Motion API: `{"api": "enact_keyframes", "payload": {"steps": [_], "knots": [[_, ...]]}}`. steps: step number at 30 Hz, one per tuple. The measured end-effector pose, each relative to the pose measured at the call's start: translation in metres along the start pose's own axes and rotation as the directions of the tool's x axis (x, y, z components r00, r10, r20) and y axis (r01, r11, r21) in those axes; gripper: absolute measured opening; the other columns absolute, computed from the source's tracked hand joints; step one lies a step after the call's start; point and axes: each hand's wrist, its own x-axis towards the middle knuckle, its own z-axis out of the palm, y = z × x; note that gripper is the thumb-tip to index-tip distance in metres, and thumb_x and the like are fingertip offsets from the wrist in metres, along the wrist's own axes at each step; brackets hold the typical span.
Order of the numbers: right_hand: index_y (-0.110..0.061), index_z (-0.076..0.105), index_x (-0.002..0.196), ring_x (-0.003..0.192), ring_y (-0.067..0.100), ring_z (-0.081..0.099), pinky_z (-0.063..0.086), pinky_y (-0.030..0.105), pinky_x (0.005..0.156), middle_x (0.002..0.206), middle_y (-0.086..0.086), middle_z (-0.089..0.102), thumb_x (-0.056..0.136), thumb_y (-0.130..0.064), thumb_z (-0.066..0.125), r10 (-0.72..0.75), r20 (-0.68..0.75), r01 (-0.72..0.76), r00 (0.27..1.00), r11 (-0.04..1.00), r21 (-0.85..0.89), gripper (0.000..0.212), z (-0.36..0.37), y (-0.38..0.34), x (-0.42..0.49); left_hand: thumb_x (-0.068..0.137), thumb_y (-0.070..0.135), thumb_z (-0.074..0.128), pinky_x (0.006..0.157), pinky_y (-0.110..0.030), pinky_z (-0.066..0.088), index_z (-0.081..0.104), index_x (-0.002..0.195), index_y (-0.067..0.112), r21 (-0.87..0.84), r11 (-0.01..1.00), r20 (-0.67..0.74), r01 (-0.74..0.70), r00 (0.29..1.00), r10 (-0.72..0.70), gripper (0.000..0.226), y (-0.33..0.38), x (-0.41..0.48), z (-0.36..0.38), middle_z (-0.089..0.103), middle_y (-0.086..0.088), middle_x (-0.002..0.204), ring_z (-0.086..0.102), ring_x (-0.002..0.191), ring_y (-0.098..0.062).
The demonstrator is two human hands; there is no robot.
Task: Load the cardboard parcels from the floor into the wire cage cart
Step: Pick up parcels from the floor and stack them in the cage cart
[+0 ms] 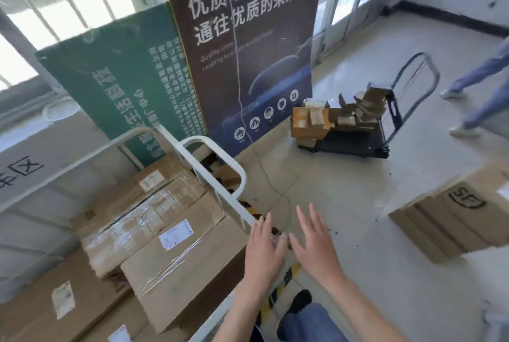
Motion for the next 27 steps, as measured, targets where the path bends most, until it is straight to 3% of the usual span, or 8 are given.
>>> {"api": "enact_keyframes", "payload": {"steps": [7, 14, 18, 27], "knots": [[-0.031, 0.007, 0.159, 0.154, 0.024, -0.006, 0.005, 0.037, 0.123, 0.167, 0.004, -0.007, 0.100, -0.045, 0.047, 0.335, -0.151, -0.315, 0.930, 0.938, 0.142, 0.072, -0.085, 0.107, -0.036, 0.101, 0.045, 0.043, 0.122, -0.031, 0.008, 0.017, 0.159, 0.022, 0.104, 0.967, 0.251, -0.230, 0.947, 0.199, 0.068, 0.110, 0.015, 0.086, 0.014, 0.002, 0.167, 0.004, 0.154, -0.016], [-0.033, 0.007, 0.159, 0.153, 0.024, -0.009, 0.006, 0.040, 0.123, 0.167, 0.000, -0.009, 0.101, -0.045, 0.045, 0.492, -0.277, -0.426, 0.825, 0.865, 0.266, 0.070, -0.187, 0.247, -0.045, 0.101, 0.048, 0.043, 0.122, -0.031, 0.007, 0.015, 0.160, 0.023, 0.118, 0.908, 0.430, -0.402, 0.845, 0.318, 0.069, 0.242, 0.040, 0.221, 0.012, 0.004, 0.167, 0.003, 0.154, -0.014], [-0.033, 0.010, 0.159, 0.154, 0.026, -0.008, 0.012, 0.046, 0.123, 0.167, -0.002, -0.010, 0.101, -0.043, 0.044, 0.528, -0.333, -0.442, 0.781, 0.845, 0.302, 0.068, -0.251, 0.331, -0.044, 0.101, 0.046, 0.044, 0.121, -0.030, 0.008, 0.018, 0.159, 0.024, 0.072, 0.902, 0.472, -0.425, 0.811, 0.345, 0.067, 0.309, 0.054, 0.306, 0.015, 0.005, 0.167, 0.006, 0.153, -0.013], [-0.036, 0.002, 0.158, 0.154, 0.021, -0.008, 0.008, 0.041, 0.122, 0.167, -0.001, -0.013, 0.101, -0.035, 0.047, 0.675, -0.345, -0.541, 0.653, 0.733, 0.412, 0.072, -0.332, 0.471, -0.071, 0.099, 0.046, 0.048, 0.122, -0.037, 0.020, 0.022, 0.158, 0.025, 0.032, 0.914, 0.622, -0.404, 0.724, 0.299, 0.068, 0.411, 0.068, 0.443, 0.025, 0.005, 0.164, 0.019, 0.151, -0.013]]}}
